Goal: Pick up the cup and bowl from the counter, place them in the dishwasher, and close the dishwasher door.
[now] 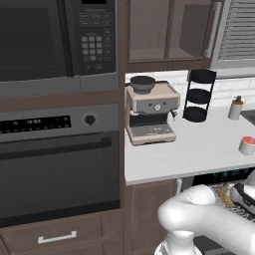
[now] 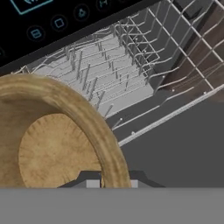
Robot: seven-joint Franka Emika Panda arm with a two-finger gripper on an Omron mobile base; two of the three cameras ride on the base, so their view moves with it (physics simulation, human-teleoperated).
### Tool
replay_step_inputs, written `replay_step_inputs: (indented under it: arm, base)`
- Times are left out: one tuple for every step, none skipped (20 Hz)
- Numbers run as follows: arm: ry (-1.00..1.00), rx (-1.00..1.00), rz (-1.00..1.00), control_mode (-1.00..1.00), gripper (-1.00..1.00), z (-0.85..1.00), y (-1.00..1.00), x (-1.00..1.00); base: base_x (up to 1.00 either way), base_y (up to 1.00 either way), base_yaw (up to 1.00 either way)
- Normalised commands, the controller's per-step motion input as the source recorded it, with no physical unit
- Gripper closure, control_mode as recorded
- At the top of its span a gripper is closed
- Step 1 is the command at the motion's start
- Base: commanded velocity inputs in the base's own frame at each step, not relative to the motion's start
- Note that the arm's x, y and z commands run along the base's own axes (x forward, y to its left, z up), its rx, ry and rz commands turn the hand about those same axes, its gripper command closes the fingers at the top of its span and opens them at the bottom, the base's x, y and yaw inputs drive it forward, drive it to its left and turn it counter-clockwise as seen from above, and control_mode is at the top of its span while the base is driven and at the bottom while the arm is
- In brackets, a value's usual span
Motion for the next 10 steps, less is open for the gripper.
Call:
replay_step_inputs:
  arm:
    - [0.0,0.0,0.05,-1.0,1.0,0.0,-0.35,0.18]
    - [0.0,0.0,0.06,-1.0,1.0,0.0,-0.34,0.24]
    - [0.0,0.0,0.06,-1.0,1.0,0.0,-0.3,0.26]
    - [0.0,0.0,0.06,-1.0,1.0,0.0,-0.26,0.25]
    - [0.0,0.0,0.05,-1.0,1.0,0.0,-0.21,0.2]
    - [0.0,0.0,0.05,-1.0,1.0,0.0,-0.17,0.2]
    - [0.0,0.0,0.04,-1.0,1.0,0.0,-0.12,0.22]
    - [0.0,0.0,0.03,-1.0,1.0,0.0,-0.07,0.26]
    - [0.0,0.0,0.01,-1.0,1.0,0.0,-0.02,0.3]
    - [0.0,0.0,0.01,-1.0,1.0,0.0,0.0,0.3]
  base:
    - [0.0,0.0,0.0]
    - [0.0,0.0,0.0]
    - [0.0,0.0,0.0]
    - [0.0,0.0,0.0]
    - [0.0,0.0,0.0]
    - [0.0,0.0,0.0]
    - [0.0,0.0,0.0]
    - [0.0,0.0,0.0]
    - [0.0,0.0,0.0]
    - [0.0,0.0,0.0]
